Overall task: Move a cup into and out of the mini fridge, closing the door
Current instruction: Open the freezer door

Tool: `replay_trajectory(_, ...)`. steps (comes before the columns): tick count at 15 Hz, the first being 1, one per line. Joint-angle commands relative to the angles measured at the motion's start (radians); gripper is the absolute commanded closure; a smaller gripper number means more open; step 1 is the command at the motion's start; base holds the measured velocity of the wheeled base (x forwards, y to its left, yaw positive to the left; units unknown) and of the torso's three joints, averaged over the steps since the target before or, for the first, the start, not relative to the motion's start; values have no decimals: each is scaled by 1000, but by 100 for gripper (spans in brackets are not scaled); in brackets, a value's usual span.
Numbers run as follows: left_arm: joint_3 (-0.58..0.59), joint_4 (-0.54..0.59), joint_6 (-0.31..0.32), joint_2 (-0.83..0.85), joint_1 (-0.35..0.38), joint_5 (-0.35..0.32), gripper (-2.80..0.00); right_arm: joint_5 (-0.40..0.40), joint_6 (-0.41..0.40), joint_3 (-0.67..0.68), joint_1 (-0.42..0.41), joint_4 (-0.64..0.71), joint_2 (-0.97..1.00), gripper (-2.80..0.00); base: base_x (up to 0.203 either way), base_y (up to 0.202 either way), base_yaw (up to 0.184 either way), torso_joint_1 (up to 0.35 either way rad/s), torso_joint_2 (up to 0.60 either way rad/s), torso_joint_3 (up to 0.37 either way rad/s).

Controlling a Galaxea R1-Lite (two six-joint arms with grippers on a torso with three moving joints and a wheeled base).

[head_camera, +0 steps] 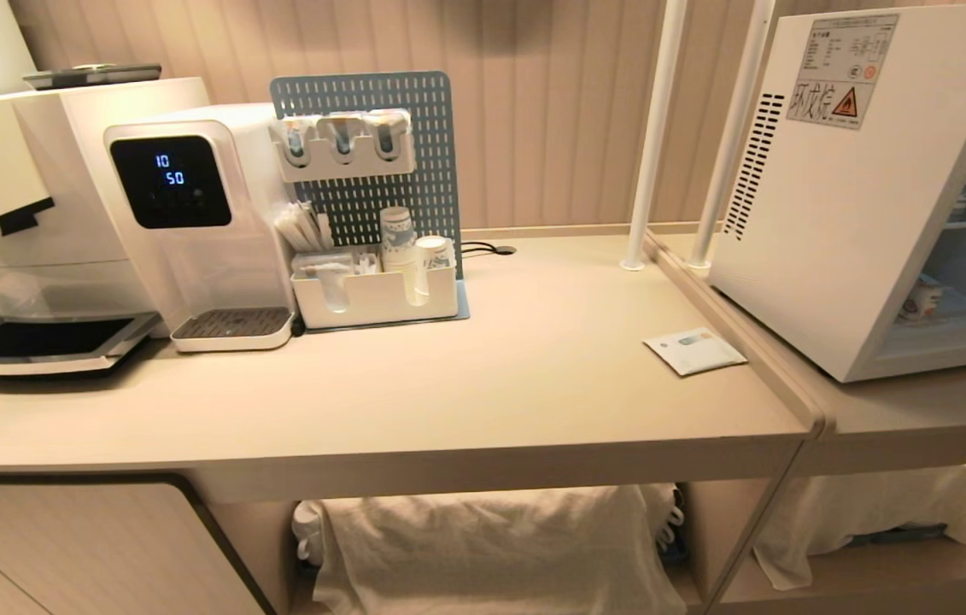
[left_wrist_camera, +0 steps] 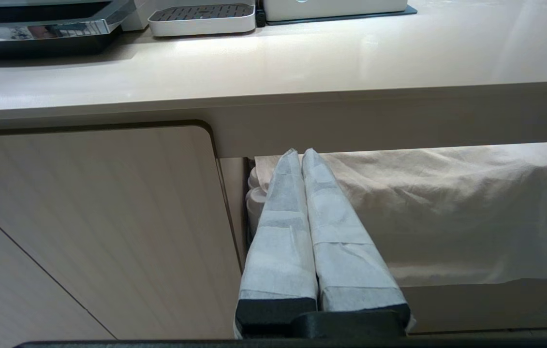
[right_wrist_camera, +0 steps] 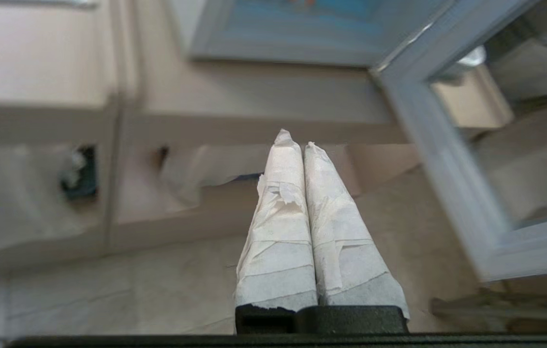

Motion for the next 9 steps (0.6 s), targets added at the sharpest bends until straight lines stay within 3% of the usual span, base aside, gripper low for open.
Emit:
replay_trajectory(1,0,0,0,0,0,0,0,-3,12,109,63,2,-164,0,0,0,0,0,0,0)
replay_trajectory(3,0,0,0,0,0,0,0,-1,53,184,142,54,-285,0,0,0,0,0,0,0)
replay_trajectory(5,0,0,0,0,0,0,0,7,157,252,208,130,-386,0,0,0,0,0,0,0)
replay_trajectory(7,0,0,1,0,0,0,0,8,254,314,242,208,-487,0,0,0,0,0,0,0)
replay_trajectory(9,0,0,0,0,0,0,0,68,286,345,252,304,-616,0,0,0,0,0,0,0)
